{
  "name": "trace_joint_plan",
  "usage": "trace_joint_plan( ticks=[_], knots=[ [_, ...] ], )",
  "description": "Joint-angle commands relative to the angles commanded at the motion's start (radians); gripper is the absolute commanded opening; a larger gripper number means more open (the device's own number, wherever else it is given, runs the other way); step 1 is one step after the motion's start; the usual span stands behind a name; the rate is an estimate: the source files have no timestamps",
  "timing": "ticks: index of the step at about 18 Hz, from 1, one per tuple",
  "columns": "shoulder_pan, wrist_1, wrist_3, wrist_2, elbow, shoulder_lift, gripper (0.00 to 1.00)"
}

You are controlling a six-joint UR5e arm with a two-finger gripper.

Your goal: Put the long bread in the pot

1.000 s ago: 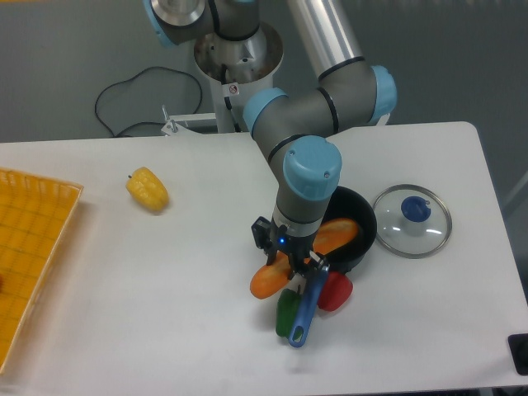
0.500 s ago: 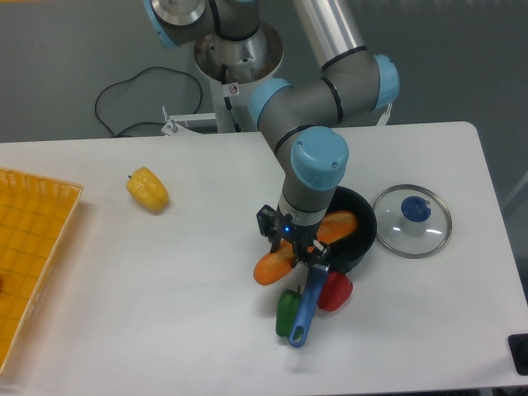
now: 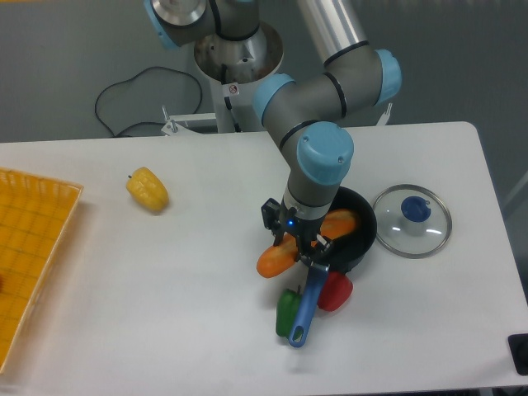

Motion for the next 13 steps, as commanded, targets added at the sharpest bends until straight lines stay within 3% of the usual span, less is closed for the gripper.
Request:
trace_joint_plan(
  ticks=[2, 3, 5, 13],
  knots=[
    [0.002, -0.009, 0.000, 0.000, 0.005, 0.000, 0.58],
    [0.002, -0.015, 0.000, 0.000, 0.008, 0.000, 0.66],
    [0.011, -0.029, 0.002, -0.029, 0.018, 0.000, 1.00],
    [0.012, -0.041, 0.003, -0.061, 0.044, 0.034, 1.00]
  ],
)
